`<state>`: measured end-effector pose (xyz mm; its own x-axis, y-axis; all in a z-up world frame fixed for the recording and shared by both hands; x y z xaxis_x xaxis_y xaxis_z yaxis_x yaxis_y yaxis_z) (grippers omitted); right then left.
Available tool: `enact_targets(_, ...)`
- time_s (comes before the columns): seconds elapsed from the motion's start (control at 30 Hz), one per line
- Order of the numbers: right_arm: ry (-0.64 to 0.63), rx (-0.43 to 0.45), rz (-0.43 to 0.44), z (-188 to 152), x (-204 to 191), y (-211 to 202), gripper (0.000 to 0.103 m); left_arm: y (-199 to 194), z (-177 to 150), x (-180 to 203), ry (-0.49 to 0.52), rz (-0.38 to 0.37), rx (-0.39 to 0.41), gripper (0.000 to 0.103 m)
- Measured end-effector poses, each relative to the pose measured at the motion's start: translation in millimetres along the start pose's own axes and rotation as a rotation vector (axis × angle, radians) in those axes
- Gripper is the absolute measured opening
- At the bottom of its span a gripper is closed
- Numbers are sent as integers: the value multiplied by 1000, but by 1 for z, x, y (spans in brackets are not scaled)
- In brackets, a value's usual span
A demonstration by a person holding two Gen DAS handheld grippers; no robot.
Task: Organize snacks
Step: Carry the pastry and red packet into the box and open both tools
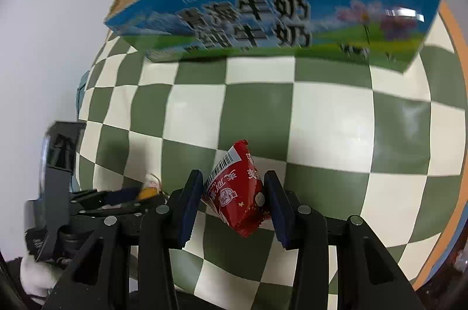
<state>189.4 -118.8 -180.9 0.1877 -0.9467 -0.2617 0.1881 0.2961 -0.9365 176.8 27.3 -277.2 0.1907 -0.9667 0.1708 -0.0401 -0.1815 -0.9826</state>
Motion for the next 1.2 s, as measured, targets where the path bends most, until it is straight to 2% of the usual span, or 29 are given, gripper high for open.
enact_targets(0.03,7,-4,1,-1,2,2,46,5,-2,-3,-11,-15,-14,55)
enact_targets(0.1,16,-10,1,-4,4,6,46,10,-5,-4,-13,-28,-2,55)
enact_targets(0.2,33,-24,4,-9,9,13,46,13,-10,1,14,4,0,55)
enact_targets(0.23,33,-26,5,-11,9,14,46,12,-9,2,27,17,1,53)
enact_targets(0.27,30,-27,3,-12,9,15,46,11,-11,5,35,32,8,42)
enact_targets(0.3,29,-26,2,-12,8,16,46,9,-13,7,38,55,16,39)
enact_targets(0.47,24,-2,17,-9,2,6,46,-3,-16,14,26,44,52,39)
enact_targets(0.6,21,43,53,2,-3,-18,46,-34,-6,23,27,-9,96,39)
enact_targets(0.8,16,188,103,42,-4,-82,46,-115,16,71,106,-73,269,39)
enact_targets(0.87,14,231,110,62,-1,-102,46,-143,35,85,126,-108,318,39)
enact_targets(0.9,10,252,107,74,1,-111,46,-157,62,81,137,-116,328,39)
enact_targets(0.97,6,275,92,94,6,-119,46,-176,102,97,151,-122,353,39)
enact_targets(1.07,18,280,59,127,20,-117,46,-177,143,103,153,-114,360,39)
enact_targets(1.2,69,217,63,162,41,-92,46,-154,193,110,145,-90,293,39)
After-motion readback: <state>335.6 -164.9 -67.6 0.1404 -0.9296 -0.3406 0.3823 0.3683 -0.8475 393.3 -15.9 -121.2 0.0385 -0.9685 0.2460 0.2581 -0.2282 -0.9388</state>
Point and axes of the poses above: each gripper's, at about its wrist camera, not at the fingertips, and y roughly the way its jaws point, x to its right, z to its top, the point moved 2 cm from there along y, roughly the way its jaws point, and after that the axes turned 2 degrees about -z, right-handed, at the moved point
